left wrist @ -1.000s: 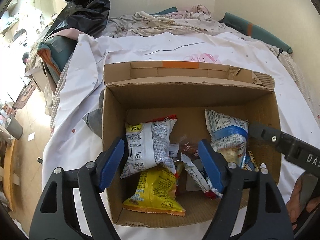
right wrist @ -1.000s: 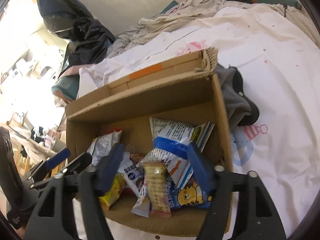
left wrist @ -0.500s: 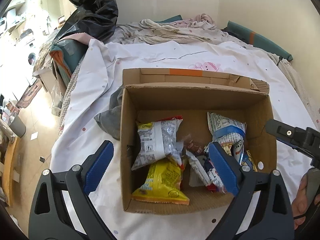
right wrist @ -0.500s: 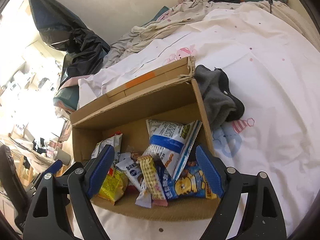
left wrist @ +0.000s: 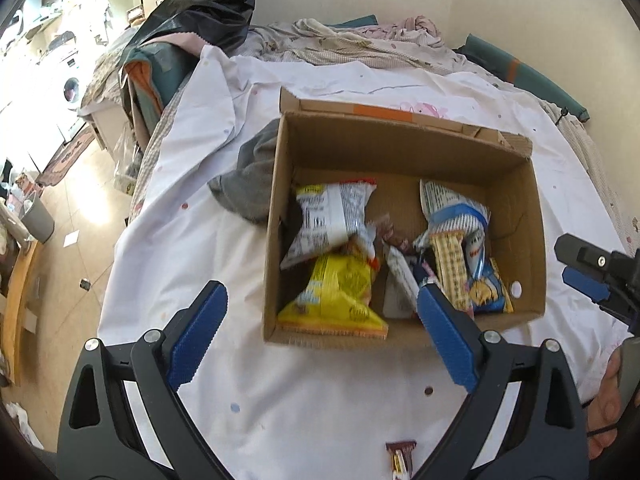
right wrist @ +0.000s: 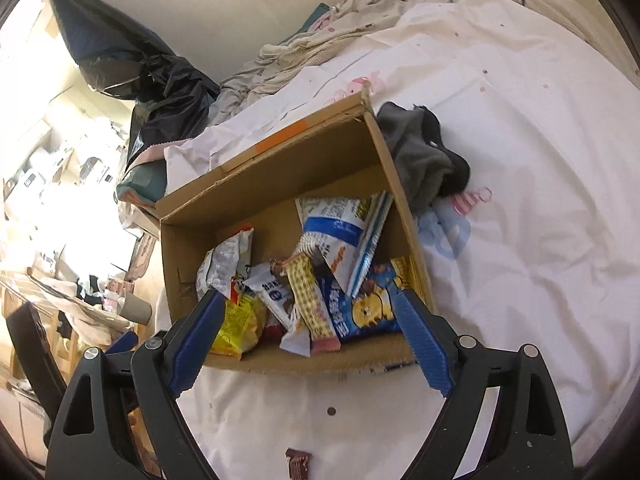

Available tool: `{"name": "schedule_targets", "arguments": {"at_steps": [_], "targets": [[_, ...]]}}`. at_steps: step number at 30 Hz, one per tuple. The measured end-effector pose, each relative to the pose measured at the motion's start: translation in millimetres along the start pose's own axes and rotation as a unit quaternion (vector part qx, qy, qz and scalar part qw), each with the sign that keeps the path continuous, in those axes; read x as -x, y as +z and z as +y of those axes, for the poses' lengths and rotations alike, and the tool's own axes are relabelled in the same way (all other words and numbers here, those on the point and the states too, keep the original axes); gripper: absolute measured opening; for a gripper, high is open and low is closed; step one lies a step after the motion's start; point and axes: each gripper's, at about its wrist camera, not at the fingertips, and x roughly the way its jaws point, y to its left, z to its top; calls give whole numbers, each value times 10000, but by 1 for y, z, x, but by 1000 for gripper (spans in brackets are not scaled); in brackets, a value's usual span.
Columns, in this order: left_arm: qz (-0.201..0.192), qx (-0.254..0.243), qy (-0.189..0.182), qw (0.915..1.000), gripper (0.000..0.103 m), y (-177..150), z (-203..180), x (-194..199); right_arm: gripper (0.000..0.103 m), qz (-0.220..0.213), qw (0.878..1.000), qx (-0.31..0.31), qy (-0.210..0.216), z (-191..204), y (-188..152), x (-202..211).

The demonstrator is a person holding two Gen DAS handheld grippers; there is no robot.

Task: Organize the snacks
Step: 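Withdraw both tools from the box toward the last snacks, then grasp the brown chocolate bar with left tool while right tool grasps the blue wafer bar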

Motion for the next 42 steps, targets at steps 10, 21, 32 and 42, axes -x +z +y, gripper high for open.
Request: {"name": "schedule_targets", "arguments": {"at_steps": [10,21,32,42], "targets": [[242,397,-2,9989,94,-26,6,6,90,138,9992,-275,-267,-21,-34,19],[1723,113,-352,9843,93,-110,-46,-33,90,506,9912,-1084,-572,-69,-78,23],[2454,-339,-488,9676,14,-151,-63,-45,91,788,9898,-943,-724,-63,-88,3],[2151,-69,-377,9758,14,-129,-47,-36,94,1036,9898,-247,-943,-46,-99,-23]]}}
